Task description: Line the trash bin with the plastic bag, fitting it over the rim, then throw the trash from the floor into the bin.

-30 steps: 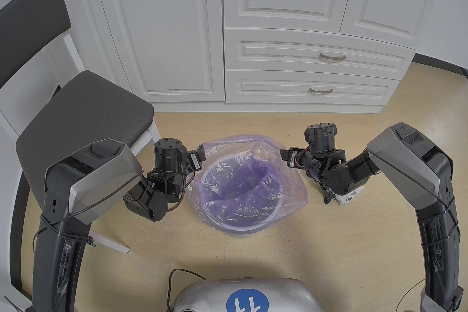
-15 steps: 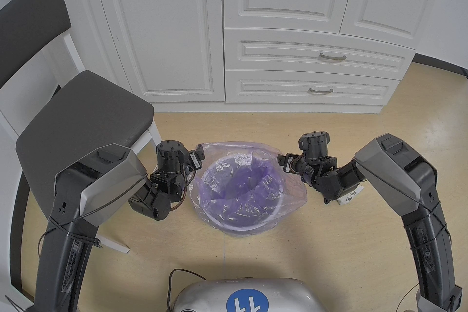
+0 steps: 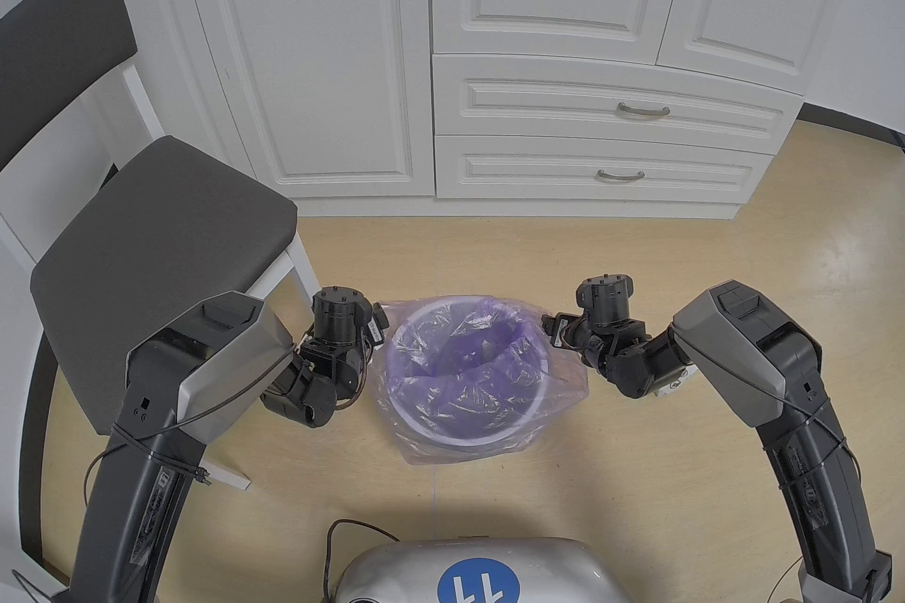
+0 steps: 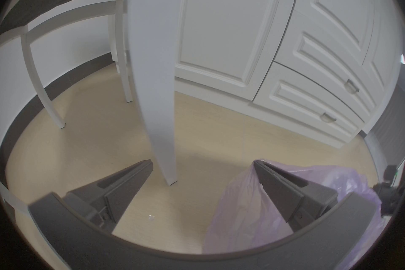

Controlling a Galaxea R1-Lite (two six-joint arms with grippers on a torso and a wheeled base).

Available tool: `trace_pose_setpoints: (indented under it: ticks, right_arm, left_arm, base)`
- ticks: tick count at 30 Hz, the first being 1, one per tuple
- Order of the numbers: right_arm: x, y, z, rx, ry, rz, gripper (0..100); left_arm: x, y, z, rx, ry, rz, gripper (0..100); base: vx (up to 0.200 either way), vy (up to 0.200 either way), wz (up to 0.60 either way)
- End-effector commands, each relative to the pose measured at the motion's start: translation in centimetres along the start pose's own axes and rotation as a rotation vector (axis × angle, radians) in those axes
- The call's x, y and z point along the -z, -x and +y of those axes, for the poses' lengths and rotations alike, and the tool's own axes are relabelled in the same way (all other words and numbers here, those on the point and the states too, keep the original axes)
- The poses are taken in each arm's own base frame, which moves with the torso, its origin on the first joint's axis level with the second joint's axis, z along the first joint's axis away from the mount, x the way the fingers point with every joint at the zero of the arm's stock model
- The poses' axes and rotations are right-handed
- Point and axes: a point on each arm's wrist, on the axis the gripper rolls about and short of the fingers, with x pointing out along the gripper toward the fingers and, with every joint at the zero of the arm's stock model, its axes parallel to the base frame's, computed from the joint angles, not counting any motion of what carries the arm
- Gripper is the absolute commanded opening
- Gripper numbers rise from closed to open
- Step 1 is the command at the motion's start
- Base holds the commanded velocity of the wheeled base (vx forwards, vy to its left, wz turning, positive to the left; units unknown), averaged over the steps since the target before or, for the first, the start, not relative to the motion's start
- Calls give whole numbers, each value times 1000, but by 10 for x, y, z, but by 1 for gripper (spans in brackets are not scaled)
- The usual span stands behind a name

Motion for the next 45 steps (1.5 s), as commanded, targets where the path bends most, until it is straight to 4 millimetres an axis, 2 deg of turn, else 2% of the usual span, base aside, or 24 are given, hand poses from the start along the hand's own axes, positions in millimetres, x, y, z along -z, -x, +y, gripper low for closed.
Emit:
trace_pose_setpoints:
  ticks: [1,3,4,5,6,7,10,13,17,24,28,30,36,41,45]
  right_arm:
    - [-18,10,3,-7,-12,-30,100]
    - [-27,17,4,-10,-17,-38,100]
    - [-42,30,6,-16,-28,-53,100]
    - [-49,38,8,-21,-29,-58,100]
    - [-49,38,8,-21,-29,-58,100]
    - [-61,54,10,-29,-26,-63,100]
    - [-74,77,17,-50,-22,-73,100]
    - [-72,94,29,-80,-10,-58,100]
    - [-57,104,44,-114,15,-32,100]
    - [-32,98,50,-127,44,-3,100]
    - [-20,101,61,-150,54,16,100]
    - [-1,93,69,-134,69,29,100]
    - [20,76,76,-54,90,11,100]
    - [25,79,84,-67,98,15,100]
    - [25,82,82,-53,113,20,100]
  left_arm:
    - [4,0,7,-48,-31,37,100]
    - [0,1,7,-56,-31,35,100]
    - [-7,5,6,-57,-30,33,100]
    - [-10,8,4,-54,-30,31,100]
    - [-10,8,4,-54,-30,31,100]
    - [-22,15,3,-50,-28,22,100]
    - [-34,28,3,-50,-55,24,100]
    - [-43,37,3,-46,-92,18,100]
    - [-53,49,2,-39,-121,13,100]
    - [-54,62,-8,-10,-135,13,100]
    - [-50,75,-16,19,-154,35,100]
    - [-46,81,-21,34,-164,44,100]
    - [-44,82,-23,39,-166,47,100]
    - [-42,83,-24,41,-170,52,100]
    - [-41,83,-25,42,-172,53,100]
  base:
    - [0,0,0]
    - [0,0,0]
    - [0,0,0]
    - [0,0,0]
    - [0,0,0]
    - [0,0,0]
    - [0,0,0]
    - [0,0,0]
    - [0,0,0]
    - [0,0,0]
    - [0,0,0]
    - [0,0,0]
    - [0,0,0]
    - [0,0,0]
    - [0,0,0]
